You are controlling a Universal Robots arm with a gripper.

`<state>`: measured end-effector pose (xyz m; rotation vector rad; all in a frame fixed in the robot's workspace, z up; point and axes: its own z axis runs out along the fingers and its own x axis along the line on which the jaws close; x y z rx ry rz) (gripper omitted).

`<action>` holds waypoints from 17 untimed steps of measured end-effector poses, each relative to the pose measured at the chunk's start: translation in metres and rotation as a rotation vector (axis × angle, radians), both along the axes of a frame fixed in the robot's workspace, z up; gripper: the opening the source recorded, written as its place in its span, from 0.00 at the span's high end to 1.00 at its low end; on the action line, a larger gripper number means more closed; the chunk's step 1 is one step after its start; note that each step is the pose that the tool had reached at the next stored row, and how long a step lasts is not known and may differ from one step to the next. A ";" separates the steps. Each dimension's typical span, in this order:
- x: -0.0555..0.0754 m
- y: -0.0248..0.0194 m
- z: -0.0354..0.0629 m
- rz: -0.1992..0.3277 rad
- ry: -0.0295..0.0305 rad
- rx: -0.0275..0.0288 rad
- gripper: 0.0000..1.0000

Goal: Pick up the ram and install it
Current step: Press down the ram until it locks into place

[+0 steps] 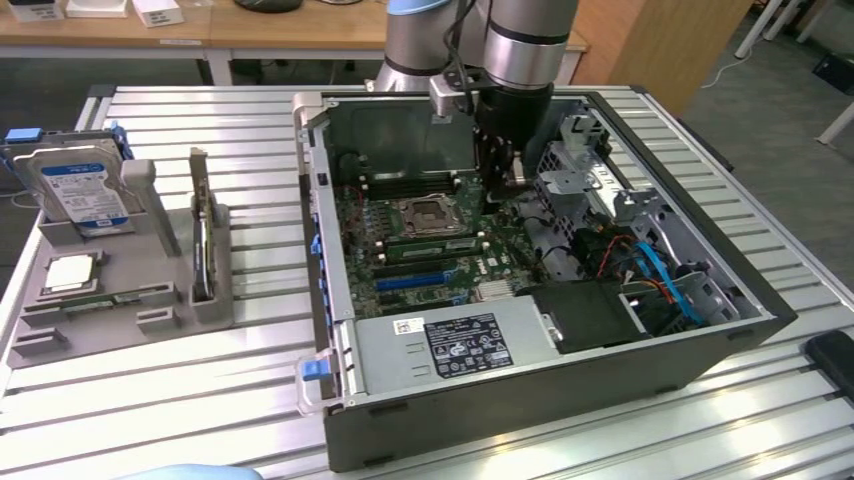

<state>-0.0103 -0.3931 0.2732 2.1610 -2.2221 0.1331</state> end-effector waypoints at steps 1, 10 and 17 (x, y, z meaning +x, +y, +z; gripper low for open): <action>0.000 0.0001 -0.0005 0.000 -0.0004 0.0002 0.90; 0.000 0.0000 -0.0133 0.000 -0.0083 -0.0023 0.90; 0.000 0.0000 -0.0241 0.000 -0.0086 -0.0077 0.90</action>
